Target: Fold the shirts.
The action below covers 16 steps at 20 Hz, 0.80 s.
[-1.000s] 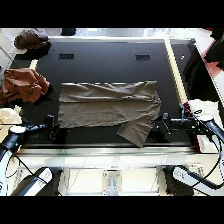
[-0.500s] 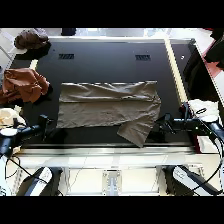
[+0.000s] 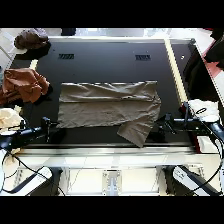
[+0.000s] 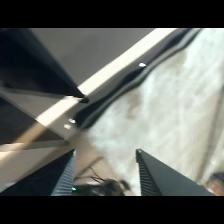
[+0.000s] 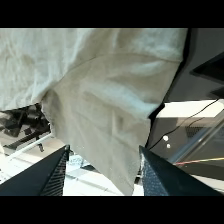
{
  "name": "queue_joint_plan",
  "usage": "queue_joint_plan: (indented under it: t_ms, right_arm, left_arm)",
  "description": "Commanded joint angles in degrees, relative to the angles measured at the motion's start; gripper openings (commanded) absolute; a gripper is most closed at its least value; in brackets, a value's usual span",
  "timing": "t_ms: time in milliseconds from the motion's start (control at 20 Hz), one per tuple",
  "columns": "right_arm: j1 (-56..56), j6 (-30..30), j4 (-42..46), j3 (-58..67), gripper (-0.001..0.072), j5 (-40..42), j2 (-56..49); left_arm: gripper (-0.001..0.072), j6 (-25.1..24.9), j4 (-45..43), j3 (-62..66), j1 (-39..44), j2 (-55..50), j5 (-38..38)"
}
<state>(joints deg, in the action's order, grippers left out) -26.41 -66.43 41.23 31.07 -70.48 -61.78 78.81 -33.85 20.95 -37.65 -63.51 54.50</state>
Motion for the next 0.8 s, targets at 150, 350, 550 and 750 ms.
queue_joint_plan:
  t_ms: [150,350,550,750]
  right_arm:
    - [0.02,-0.11,-3.04,0.07,0.0503,-0.39,0.07]
    - [0.02,-0.11,-3.65,0.07,0.0502,-0.70,0.20]
    - [0.02,-5.75,7.41,-0.59,0.0502,-0.42,1.38]
    - [0.02,-7.72,1.99,-6.80,0.0502,6.43,1.27]
  left_arm:
    - [0.0335,-9.27,7.76,0.02,-0.17,-5.49,-2.43]
    - [0.0009,-15.67,13.11,0.07,-0.17,-5.49,-2.16]
    - [0.0009,-17.66,14.58,0.26,-0.17,-5.44,-1.11]
    - [0.0009,-17.79,14.60,0.26,-0.17,-5.44,-1.05]
